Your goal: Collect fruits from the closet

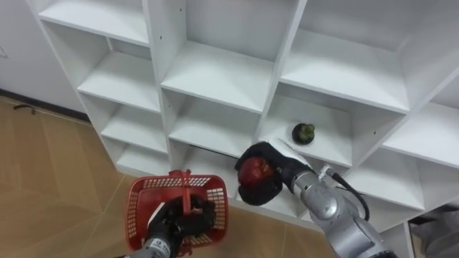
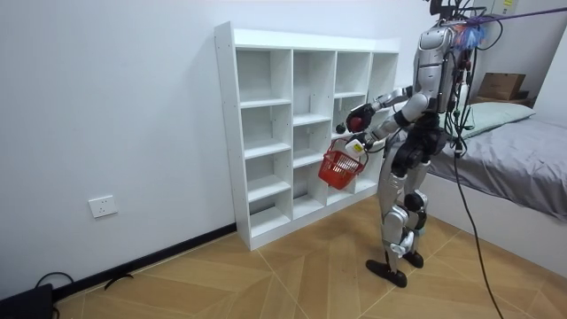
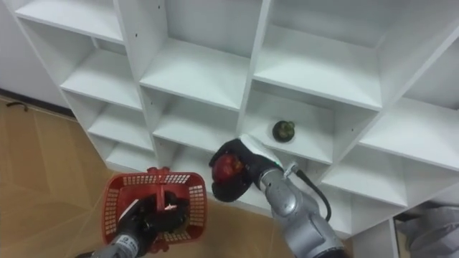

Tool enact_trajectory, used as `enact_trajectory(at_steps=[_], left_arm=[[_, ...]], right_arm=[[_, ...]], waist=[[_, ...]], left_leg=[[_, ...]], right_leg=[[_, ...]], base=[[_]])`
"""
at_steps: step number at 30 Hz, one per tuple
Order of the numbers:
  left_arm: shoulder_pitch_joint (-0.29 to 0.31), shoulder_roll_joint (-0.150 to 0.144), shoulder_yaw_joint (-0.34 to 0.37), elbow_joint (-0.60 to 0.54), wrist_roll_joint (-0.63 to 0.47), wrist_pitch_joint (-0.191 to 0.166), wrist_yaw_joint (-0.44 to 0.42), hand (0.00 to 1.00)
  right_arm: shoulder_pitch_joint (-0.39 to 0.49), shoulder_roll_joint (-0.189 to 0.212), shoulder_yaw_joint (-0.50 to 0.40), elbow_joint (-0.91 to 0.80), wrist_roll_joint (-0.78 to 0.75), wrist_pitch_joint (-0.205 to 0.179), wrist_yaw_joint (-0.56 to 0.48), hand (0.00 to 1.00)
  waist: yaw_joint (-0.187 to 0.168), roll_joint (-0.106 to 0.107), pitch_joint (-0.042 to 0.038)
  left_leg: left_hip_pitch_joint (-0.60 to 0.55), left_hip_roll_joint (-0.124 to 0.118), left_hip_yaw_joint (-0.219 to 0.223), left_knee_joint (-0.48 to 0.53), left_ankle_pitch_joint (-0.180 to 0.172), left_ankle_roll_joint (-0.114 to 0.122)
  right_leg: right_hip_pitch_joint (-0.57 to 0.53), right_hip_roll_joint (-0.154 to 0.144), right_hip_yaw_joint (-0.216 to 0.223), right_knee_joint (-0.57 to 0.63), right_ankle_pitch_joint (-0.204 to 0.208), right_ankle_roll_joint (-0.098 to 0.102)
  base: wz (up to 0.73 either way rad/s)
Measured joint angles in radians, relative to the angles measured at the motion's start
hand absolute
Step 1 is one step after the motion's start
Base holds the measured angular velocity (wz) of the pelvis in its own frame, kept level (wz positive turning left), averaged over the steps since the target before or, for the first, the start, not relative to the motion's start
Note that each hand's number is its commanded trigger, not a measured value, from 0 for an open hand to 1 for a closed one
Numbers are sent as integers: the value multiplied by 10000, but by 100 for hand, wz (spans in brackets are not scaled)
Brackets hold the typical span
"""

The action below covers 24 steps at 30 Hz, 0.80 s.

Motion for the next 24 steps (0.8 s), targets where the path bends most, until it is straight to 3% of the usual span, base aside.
enact_trajectory(at_steps=[8,13,19,24], left_arm=[[0,-146,-13,0,-26,61,8,100],[0,-226,-12,0,-14,60,18,100],[0,-261,-238,1,-206,59,15,100],[0,-259,-431,2,-215,59,8,100]], right_arm=[[197,411,117,-12,-311,9,111,100],[202,425,375,-9,-356,8,172,100],[196,429,405,5,-778,6,219,100],[192,431,409,97,-948,6,197,100]], waist=[[-44,57,-90],[-70,151,-139],[-18,151,-122],[124,131,3]], left_leg=[[9,-2,3,5,0,1],[29,0,4,6,1,1],[42,-15,1,-13,0,3],[36,-13,-2,-32,-1,3]], right_leg=[[-3,4,32,6,0,0],[19,8,38,18,0,0],[34,6,59,7,-5,8],[19,10,70,-8,-9,11]], base=[[0],[0],[0],[0]])
